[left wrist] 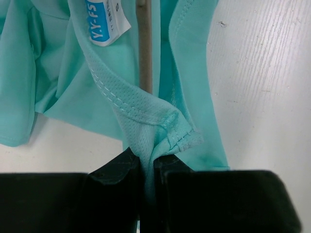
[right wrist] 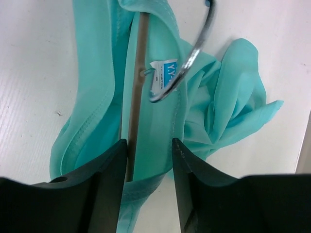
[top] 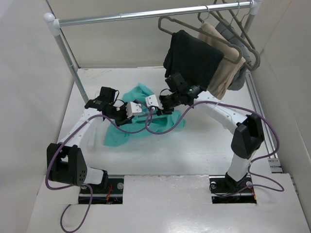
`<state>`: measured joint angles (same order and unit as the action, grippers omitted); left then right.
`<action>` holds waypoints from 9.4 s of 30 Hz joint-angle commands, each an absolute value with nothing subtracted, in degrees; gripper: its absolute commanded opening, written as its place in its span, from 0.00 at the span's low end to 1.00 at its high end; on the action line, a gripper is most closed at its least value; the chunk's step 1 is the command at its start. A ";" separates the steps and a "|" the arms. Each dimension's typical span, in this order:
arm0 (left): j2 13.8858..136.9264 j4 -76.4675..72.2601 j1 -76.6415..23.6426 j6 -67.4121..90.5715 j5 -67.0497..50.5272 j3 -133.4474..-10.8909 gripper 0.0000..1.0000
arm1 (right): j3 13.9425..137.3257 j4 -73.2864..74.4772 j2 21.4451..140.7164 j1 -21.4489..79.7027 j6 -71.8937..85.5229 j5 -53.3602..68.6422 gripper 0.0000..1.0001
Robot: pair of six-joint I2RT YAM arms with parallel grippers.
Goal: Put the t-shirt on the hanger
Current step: Place tshirt on hanger, then hang the hanger with tshirt onto the clothesline
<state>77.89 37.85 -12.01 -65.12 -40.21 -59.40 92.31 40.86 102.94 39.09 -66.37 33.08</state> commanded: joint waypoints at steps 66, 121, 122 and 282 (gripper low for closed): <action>51.60 -3.29 -0.97 -18.11 -43.07 -61.79 1.00 | 109.15 6.86 103.61 33.47 -6.71 31.75 0.00; 59.42 11.92 -19.77 -71.87 -42.79 -35.50 0.00 | 100.63 -1.68 98.43 35.42 5.81 11.95 0.00; 59.41 19.61 -19.78 -75.11 -43.59 -37.07 0.00 | 101.16 -1.67 98.96 35.42 5.28 11.34 0.00; 55.46 -17.40 -10.90 -2.37 -11.78 -45.53 0.00 | 103.37 -1.23 107.24 41.40 -20.47 22.93 1.00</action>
<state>58.22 -12.40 -11.42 -3.84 -13.19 -41.58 104.81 0.03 111.33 41.74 -9.98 18.26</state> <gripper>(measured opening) 0.079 0.994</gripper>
